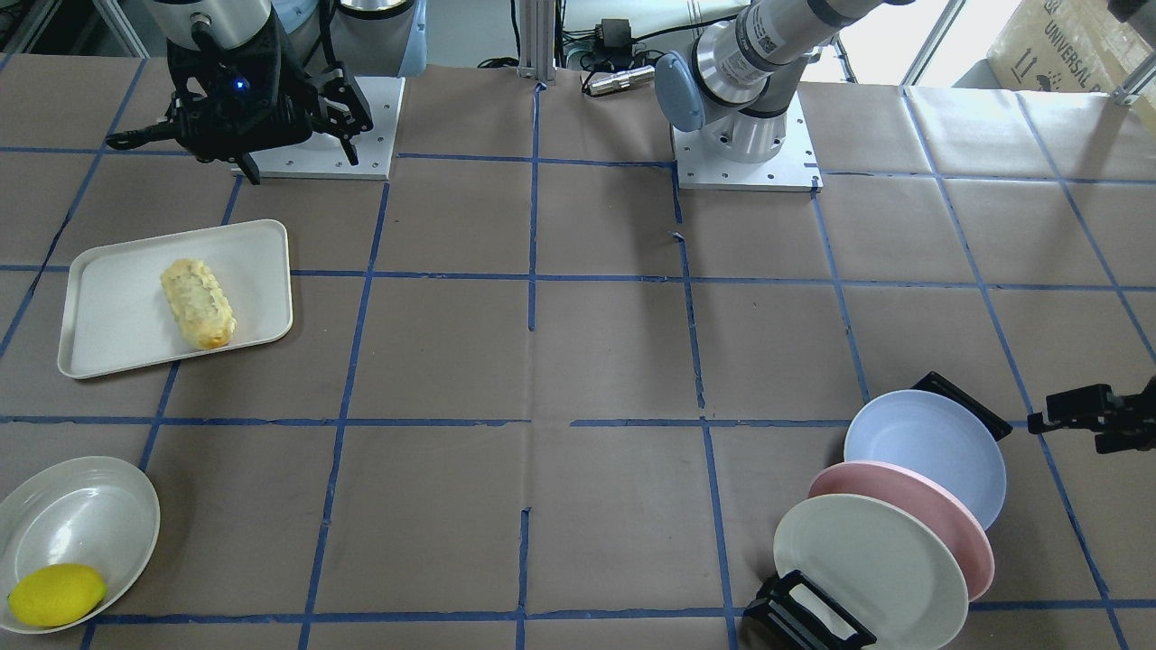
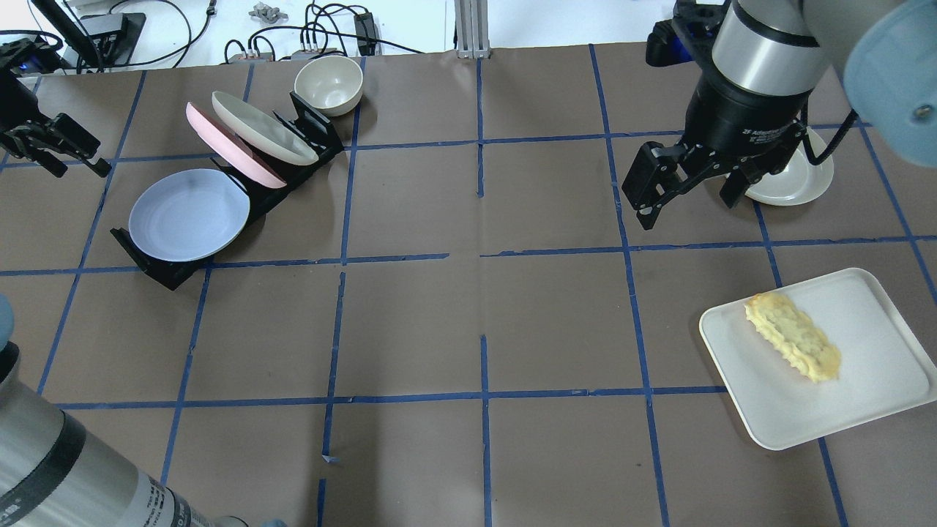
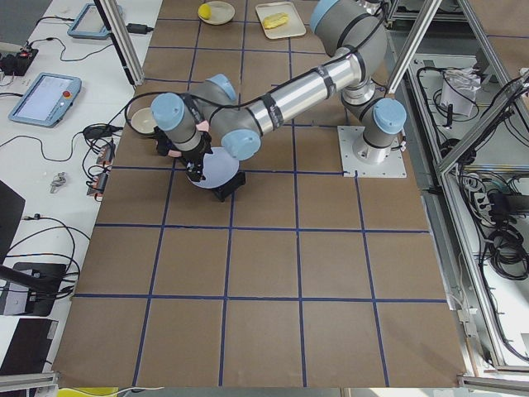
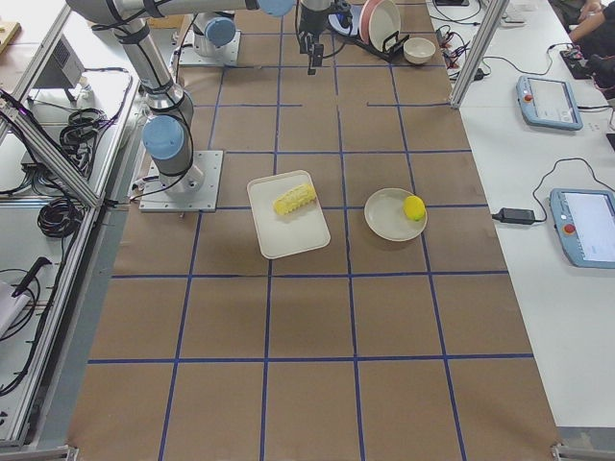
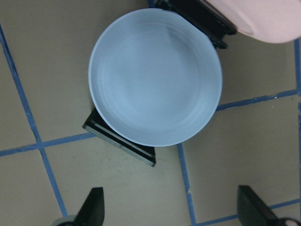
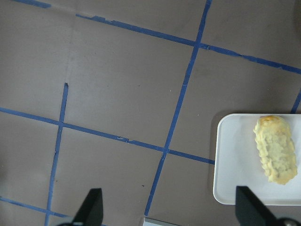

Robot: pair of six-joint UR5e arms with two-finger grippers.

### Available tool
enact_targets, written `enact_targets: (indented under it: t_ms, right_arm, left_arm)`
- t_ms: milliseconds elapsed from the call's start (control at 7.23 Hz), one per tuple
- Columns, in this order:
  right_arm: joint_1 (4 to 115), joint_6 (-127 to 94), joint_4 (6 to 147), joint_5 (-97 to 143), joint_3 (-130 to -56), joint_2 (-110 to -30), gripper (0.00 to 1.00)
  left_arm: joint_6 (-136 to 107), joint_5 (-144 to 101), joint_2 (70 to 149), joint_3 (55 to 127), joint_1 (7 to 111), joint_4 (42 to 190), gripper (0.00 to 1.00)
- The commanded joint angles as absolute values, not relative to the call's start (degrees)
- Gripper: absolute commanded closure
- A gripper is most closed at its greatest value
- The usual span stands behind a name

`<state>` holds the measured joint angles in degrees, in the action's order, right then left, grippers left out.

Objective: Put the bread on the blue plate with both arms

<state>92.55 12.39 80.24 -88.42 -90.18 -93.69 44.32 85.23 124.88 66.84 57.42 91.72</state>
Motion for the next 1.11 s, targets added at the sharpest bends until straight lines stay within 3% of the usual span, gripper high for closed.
enact_targets:
  t_ms: [0, 277, 415, 691, 830, 968]
  right_arm:
    - [92.5, 12.4, 80.2, -88.4, -90.2, -93.7, 0.00]
    - [92.5, 12.4, 80.2, -88.3, -90.2, -93.7, 0.00]
    - [92.5, 12.4, 80.2, -88.3, -90.2, -93.7, 0.00]
    - [92.5, 12.4, 80.2, -88.4, -90.2, -93.7, 0.00]
    - [92.5, 12.4, 80.2, -88.4, -90.2, -93.7, 0.00]
    - [92.5, 12.4, 80.2, -88.3, -90.2, -93.7, 0.00]
  left_arm:
    - [44.8, 81.2, 132.3, 64.4, 56.9, 92.2, 0.01]
    - [44.1, 81.0, 135.1, 64.2, 57.1, 93.8, 0.08]
    - [44.0, 81.0, 135.5, 63.7, 57.1, 96.3, 0.24]
    - [43.5, 81.2, 135.6, 63.7, 57.2, 98.2, 0.72]
    - [43.6, 81.4, 135.6, 63.7, 57.2, 98.3, 0.89]
    - [43.5, 81.6, 135.3, 63.5, 57.2, 98.3, 0.97]
